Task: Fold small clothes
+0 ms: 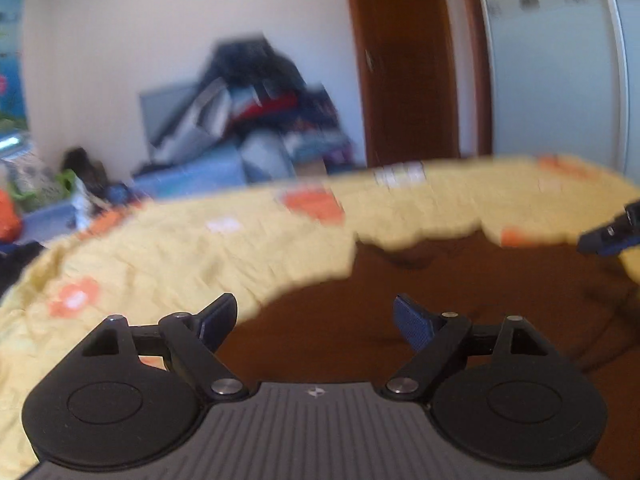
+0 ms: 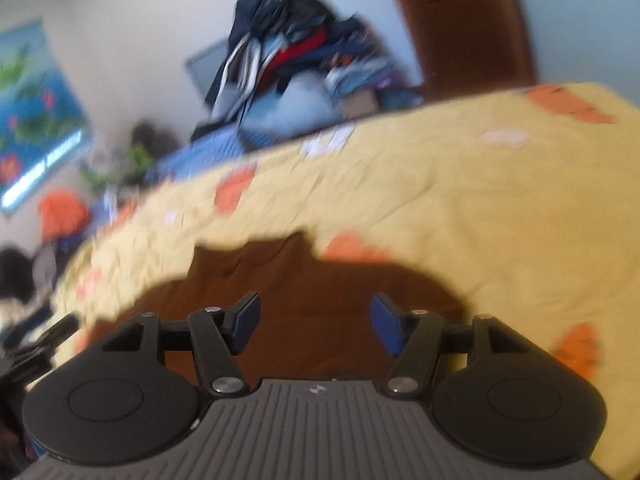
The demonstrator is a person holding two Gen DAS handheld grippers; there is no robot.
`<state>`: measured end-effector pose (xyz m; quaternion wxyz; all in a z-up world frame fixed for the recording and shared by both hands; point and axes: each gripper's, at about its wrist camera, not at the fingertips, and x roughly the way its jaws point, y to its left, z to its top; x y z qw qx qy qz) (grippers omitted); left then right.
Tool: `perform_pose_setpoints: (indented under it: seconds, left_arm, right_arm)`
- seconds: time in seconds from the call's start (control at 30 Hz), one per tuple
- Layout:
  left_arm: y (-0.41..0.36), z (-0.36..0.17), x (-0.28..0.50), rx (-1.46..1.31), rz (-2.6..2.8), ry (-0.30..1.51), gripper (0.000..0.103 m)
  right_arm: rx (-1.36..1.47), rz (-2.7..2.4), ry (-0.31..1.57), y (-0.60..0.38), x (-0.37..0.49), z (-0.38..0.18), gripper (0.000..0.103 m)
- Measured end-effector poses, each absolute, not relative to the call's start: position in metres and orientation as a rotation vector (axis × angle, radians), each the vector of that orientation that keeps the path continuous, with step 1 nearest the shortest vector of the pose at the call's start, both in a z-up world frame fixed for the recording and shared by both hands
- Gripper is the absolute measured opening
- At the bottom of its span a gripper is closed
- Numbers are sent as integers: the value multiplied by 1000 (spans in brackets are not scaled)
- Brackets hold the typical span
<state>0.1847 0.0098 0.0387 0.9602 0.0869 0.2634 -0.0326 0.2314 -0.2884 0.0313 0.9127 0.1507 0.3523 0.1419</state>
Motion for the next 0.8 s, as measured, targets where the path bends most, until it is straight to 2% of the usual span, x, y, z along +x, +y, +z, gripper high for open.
perform_pose_setpoints:
  seconds: [0.07,0.17,0.3,0.37,0.43,0.47,0.53,0.57,0.6,0.67,0.8]
  left_arm:
    - [8,7,211,203,-56,694,86]
    - [41,-5,217,50,-89,692,87]
    - [42,-3,220,99,-82,696,89]
    - [38,9,207,119,-40,692,87]
    - [37,23,183,88,-83,661,88]
    - [37,27,172,73,-120,645,88]
    - [31,20,165,111,-148,684,88]
    - [28,8,169,154,-137,729,89]
    - [32,2,164,148,-146,685,89]
    - [38,6,158,128,-132,693,88]
    - [46,34,103,46,-140,636,88]
  right_arm:
    - [260,258,795,-273,244,5,63]
    - [157,272,721,-269,233,-15,58]
    - [38,289,666,-260,221,-20,57]
    - [-13,266,681,-249,221,-13,59]
    - [43,234,698,-247,214,1,69]
    - [64,249,685,-245,206,7,71]
    - [49,306,661,-239,192,9,90]
    - [23,301,684,-235,191,3,93]
    - [-1,286,731,-234,194,-8,94]
    - [-80,307,683,-235,187,-19,93]
    - [35,301,706,-245,156,12,92]
